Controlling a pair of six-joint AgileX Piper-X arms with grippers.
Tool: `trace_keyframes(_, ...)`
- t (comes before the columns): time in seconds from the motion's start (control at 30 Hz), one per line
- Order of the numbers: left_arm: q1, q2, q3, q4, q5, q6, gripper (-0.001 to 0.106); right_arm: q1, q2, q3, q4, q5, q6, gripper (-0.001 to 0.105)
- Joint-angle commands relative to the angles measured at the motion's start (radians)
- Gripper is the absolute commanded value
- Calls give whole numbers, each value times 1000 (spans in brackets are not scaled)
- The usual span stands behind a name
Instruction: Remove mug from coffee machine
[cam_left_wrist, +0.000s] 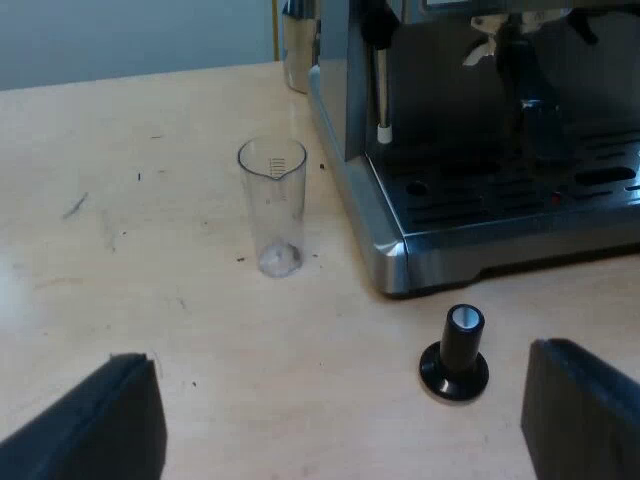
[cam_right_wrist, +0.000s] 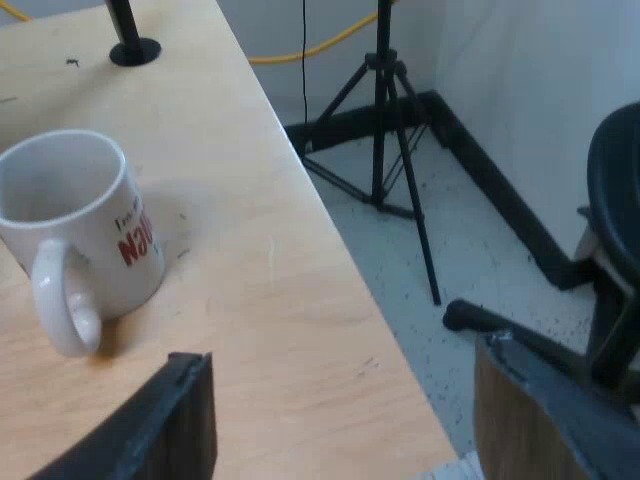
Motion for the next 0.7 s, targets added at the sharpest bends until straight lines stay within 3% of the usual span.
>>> trace_keyframes(0.03, 0, -38, 32, -63, -16, 1, 79, -4, -47, 14, -12, 1, 0, 58)
trace_keyframes(0.3, 0, -38, 147, -164, -16, 1, 79, -4, -47, 66, -9, -19, 0, 58)
trace_keyframes(0.7, 0, -38, 236, -173, -14, 1, 79, -4, -47, 114, -14, -21, -1, 58)
